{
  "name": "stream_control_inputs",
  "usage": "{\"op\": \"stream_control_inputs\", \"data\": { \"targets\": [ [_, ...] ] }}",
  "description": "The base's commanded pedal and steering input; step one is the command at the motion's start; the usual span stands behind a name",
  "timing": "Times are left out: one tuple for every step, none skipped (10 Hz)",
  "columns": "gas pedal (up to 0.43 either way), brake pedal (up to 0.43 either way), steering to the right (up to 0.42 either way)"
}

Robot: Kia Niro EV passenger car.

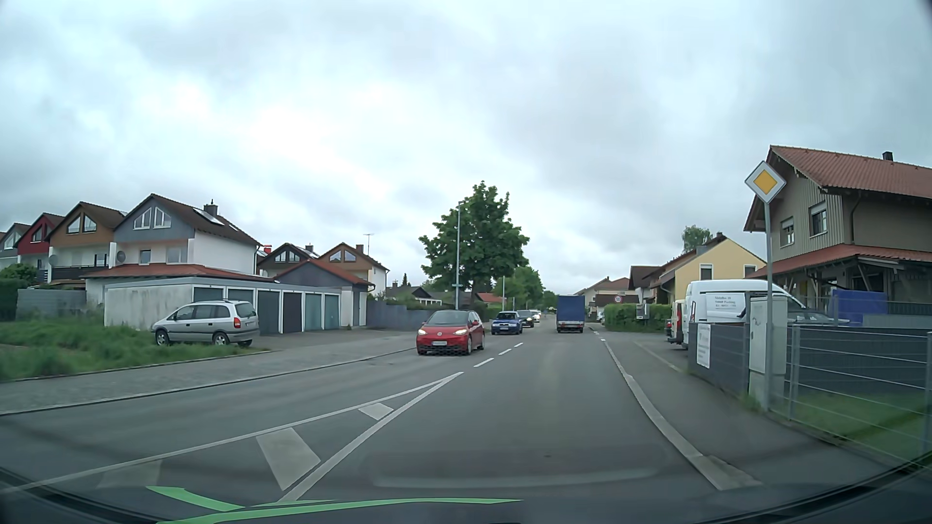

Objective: Follow the waypoints while adhering to traffic rules and regulations

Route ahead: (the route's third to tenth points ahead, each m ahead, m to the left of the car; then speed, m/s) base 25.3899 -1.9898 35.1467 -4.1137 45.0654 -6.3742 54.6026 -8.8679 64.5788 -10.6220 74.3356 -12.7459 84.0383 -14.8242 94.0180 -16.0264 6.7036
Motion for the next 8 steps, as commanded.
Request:
{"op": "stream_control_inputs", "data": {
  "targets": [
    [0.15, 0.0, 0.075],
    [0.138, 0.0, 0.082],
    [0.138, 0.0, 0.084],
    [0.138, 0.0, 0.083],
    [0.138, 0.0, 0.082],
    [0.138, 0.0, 0.082],
    [0.13, 0.0, 0.082],
    [0.118, 0.0, 0.081]
  ]
}}
